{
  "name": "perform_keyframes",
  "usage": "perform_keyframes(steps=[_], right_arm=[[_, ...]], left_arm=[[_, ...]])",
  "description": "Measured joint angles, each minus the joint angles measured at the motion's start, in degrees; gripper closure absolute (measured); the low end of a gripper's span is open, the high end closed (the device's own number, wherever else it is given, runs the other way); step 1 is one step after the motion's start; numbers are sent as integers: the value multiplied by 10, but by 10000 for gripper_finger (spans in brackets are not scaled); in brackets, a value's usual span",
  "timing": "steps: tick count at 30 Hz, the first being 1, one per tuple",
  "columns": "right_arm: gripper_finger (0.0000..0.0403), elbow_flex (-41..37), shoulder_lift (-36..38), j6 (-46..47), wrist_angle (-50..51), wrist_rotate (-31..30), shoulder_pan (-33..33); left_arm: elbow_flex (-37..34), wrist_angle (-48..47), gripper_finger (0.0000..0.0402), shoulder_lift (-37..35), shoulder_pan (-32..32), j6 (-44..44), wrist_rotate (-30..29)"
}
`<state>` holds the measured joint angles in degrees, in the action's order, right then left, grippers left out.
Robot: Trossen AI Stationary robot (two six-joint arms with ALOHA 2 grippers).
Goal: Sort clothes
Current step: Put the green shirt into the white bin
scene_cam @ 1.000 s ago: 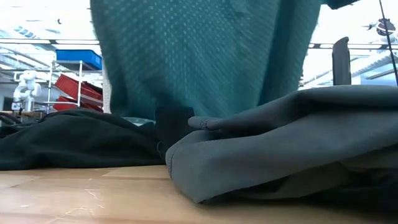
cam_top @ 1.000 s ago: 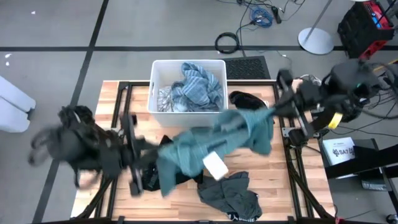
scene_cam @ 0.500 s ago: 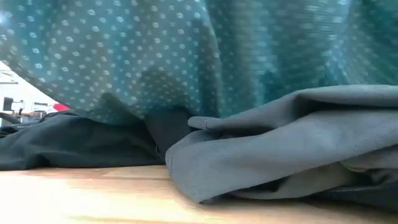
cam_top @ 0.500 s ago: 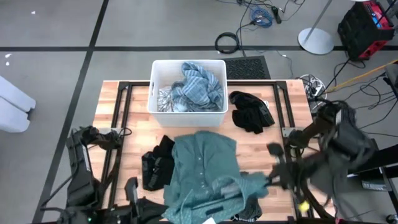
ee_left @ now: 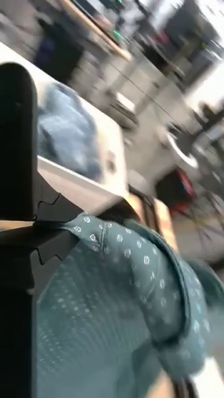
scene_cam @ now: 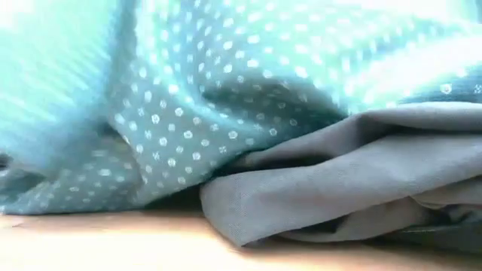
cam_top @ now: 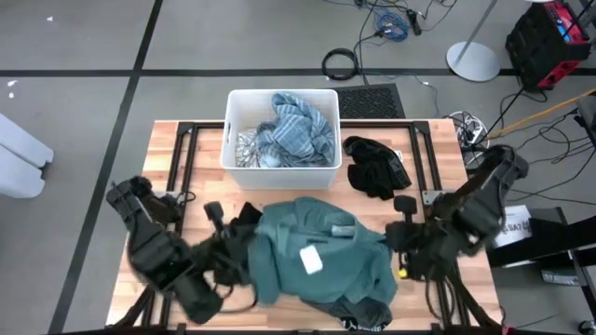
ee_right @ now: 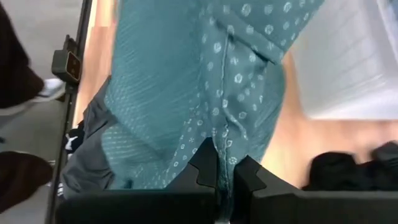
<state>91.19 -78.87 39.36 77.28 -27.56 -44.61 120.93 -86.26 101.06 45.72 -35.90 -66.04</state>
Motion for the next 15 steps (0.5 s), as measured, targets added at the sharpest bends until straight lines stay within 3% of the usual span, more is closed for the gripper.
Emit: perform_keyframes(steps=[2, 9, 15], right_arm=[[403, -72, 47, -8, -51, 29, 26], [403, -325, 204, -42, -227, 107, 133], [403, -468, 270, -66, -323, 169, 219]], left_arm=[[-23, -34, 400, 0, -23, -59, 0], [-190, -1, 400, -26, -96, -100, 70], [-346, 159, 400, -26, -137, -65, 165]])
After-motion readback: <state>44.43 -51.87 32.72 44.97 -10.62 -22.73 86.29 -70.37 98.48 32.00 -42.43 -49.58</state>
